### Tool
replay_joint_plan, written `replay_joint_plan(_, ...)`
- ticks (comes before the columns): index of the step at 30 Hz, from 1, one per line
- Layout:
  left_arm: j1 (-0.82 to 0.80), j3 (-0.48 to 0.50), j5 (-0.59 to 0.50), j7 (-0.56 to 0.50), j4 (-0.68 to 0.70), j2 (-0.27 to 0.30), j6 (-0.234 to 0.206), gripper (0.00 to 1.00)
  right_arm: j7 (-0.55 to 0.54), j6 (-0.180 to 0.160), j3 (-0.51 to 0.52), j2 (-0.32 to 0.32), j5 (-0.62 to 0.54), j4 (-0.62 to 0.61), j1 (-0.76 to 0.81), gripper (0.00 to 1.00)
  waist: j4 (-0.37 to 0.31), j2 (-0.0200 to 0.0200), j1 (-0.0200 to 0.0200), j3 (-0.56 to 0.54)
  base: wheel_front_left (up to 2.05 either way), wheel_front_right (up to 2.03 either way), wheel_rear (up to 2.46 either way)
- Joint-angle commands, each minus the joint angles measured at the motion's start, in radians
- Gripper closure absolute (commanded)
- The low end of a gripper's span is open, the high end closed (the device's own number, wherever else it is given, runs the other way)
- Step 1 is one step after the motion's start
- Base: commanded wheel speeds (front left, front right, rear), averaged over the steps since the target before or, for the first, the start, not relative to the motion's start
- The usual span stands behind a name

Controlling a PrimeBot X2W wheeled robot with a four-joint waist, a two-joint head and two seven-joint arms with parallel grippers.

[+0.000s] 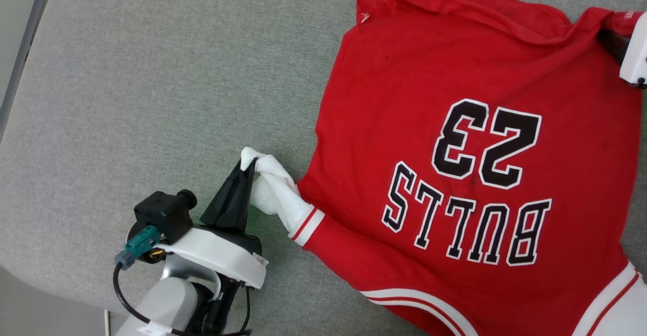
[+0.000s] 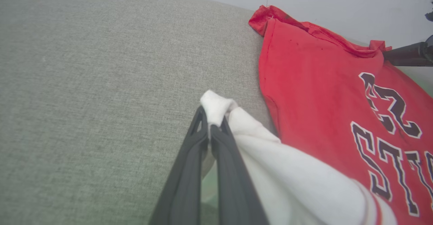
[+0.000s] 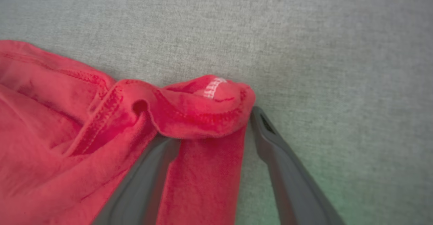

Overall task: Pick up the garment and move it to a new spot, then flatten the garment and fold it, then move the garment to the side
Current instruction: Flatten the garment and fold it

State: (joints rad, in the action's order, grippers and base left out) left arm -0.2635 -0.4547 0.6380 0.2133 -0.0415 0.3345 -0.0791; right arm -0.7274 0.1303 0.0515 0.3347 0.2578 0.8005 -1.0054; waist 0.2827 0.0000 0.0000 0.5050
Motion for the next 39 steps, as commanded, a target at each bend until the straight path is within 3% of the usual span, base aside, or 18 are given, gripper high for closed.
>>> replay_joint_plan(1,-0.012,-0.001,-0.001,0.004,-0.004,-0.003,0.002,1.0,-0.046,0.001,-0.021,-0.03,0.006,0.062,0.065,0.0,0.004,0.0,0.0,0.003,0.0,0.0,0.0)
replay_joint_plan(2,-0.011,-0.002,0.0,0.007,-0.011,-0.005,0.005,1.0,-0.097,0.001,-0.031,-0.031,0.009,0.098,0.086,0.0,0.004,0.0,0.0,0.0,0.0,0.0,0.0)
replay_joint_plan(5,-0.009,-0.004,0.005,0.012,-0.028,-0.013,0.007,1.0,-0.185,0.0,-0.024,-0.036,0.037,0.17,0.132,1.0,0.006,0.0,0.0,-0.011,0.0,0.0,0.0)
replay_joint_plan(9,-0.001,-0.005,0.008,0.016,-0.045,-0.013,0.01,1.0,-0.146,0.0,-0.019,-0.018,0.051,0.153,0.119,1.0,0.001,0.0,0.0,-0.034,0.0,0.0,0.0)
replay_joint_plan(19,0.064,0.017,0.035,0.003,-0.08,0.026,-0.009,1.0,-0.045,0.0,-0.03,0.102,0.102,-0.012,0.07,1.0,-0.056,0.0,0.0,-0.162,0.0,0.0,0.0)
replay_joint_plan(28,0.172,0.078,0.08,0.0,-0.077,0.064,-0.061,1.0,-0.035,0.0,-0.023,0.145,0.19,-0.277,0.365,1.0,-0.171,0.0,0.0,-0.283,0.0,0.0,0.0)
replay_joint_plan(34,0.229,0.102,0.096,-0.016,-0.062,0.096,-0.091,1.0,-0.053,0.0,0.113,0.093,0.208,-0.528,0.683,1.0,-0.235,0.0,0.0,-0.324,0.0,0.0,0.0)
replay_joint_plan(39,0.262,0.114,0.111,-0.039,-0.051,0.116,-0.108,1.0,-0.071,0.0,0.23,-0.035,0.174,-0.721,0.95,1.0,-0.272,0.0,0.0,-0.332,0.0,0.0,0.0)
